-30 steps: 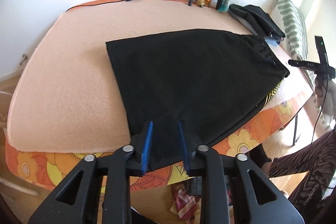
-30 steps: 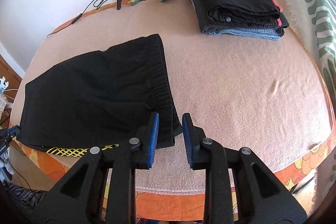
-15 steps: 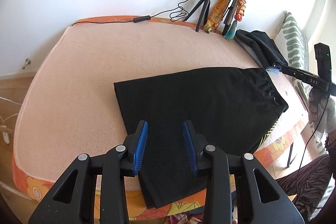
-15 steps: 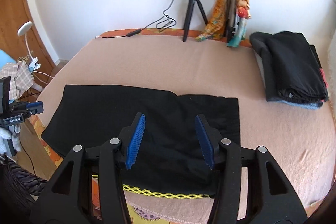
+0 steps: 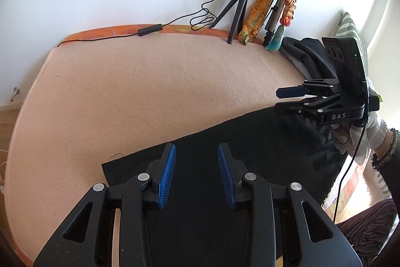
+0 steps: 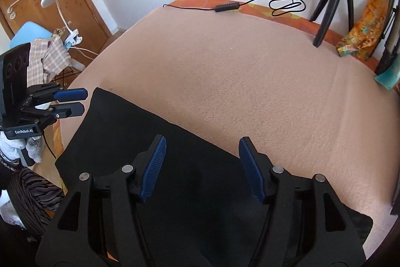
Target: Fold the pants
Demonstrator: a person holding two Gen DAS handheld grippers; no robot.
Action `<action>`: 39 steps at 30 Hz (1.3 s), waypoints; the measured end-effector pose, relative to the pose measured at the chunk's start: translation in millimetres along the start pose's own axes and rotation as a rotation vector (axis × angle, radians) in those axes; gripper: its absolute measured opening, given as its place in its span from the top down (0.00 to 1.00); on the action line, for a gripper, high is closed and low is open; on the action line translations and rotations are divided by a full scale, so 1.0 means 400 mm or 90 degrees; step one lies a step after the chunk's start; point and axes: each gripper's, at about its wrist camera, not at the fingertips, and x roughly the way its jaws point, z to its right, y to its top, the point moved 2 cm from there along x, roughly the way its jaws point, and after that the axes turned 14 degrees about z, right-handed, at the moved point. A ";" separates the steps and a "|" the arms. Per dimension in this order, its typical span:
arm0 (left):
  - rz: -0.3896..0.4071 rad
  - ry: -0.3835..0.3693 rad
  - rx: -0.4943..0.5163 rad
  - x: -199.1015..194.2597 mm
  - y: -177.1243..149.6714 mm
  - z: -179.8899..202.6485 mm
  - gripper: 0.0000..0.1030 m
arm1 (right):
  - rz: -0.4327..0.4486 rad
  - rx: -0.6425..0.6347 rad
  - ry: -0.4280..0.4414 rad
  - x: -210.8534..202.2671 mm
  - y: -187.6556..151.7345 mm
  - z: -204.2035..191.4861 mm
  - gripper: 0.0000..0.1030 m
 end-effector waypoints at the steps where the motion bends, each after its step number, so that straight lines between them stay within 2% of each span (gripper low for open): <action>1: 0.000 -0.001 0.000 0.008 0.003 -0.001 0.68 | -0.008 -0.008 0.003 0.020 -0.001 -0.002 0.38; 6: -0.004 -0.006 -0.011 0.049 0.018 -0.005 0.68 | -0.034 -0.019 0.036 0.071 -0.019 -0.004 0.38; 8: -0.008 -0.010 -0.020 0.066 0.022 -0.005 0.68 | -0.042 -0.033 0.047 0.082 -0.031 -0.018 0.54; 9: -0.010 -0.011 -0.023 0.075 0.023 -0.004 0.68 | -0.045 -0.045 0.047 0.085 -0.038 -0.027 0.73; 10: -0.013 -0.013 -0.023 0.084 0.023 -0.002 0.68 | -0.048 -0.057 0.041 0.082 -0.046 -0.036 0.83; 13: -0.019 -0.016 -0.010 0.107 0.027 0.017 0.68 | -0.028 -0.083 0.024 0.056 -0.056 -0.058 0.91; 16: -0.016 -0.021 0.006 0.114 0.028 0.040 0.68 | 0.006 -0.111 0.001 0.017 -0.066 -0.087 0.93; 19: -0.020 -0.033 0.016 0.114 0.019 0.057 0.68 | 0.041 -0.158 -0.001 -0.030 -0.097 -0.137 0.93; 22: -0.047 -0.050 0.036 0.122 -0.014 0.080 0.68 | 0.035 -0.192 -0.002 -0.047 -0.142 -0.171 0.93; 27: -0.092 -0.061 0.068 0.133 -0.081 0.109 0.68 | -0.017 -0.194 0.026 -0.043 -0.194 -0.173 0.91; 32: -0.084 -0.056 0.121 0.115 -0.102 0.138 0.68 | -0.028 -0.135 0.092 -0.072 -0.172 -0.140 0.84; 33: -0.082 -0.055 0.124 0.116 -0.105 0.141 0.68 | -0.015 -0.111 0.101 -0.081 -0.159 -0.125 0.80; 35: -0.076 -0.054 0.131 0.114 -0.111 0.143 0.68 | 0.006 -0.049 0.111 -0.084 -0.130 -0.085 0.63; 36: -0.075 -0.053 0.133 0.114 -0.112 0.145 0.68 | 0.008 -0.018 0.112 -0.076 -0.116 -0.065 0.49; 37: -0.074 -0.053 0.135 0.113 -0.112 0.146 0.68 | 0.011 0.011 0.108 -0.064 -0.103 -0.044 0.43; 39: -0.073 -0.052 0.139 0.113 -0.113 0.147 0.68 | -0.003 0.061 0.119 -0.033 -0.090 -0.014 0.43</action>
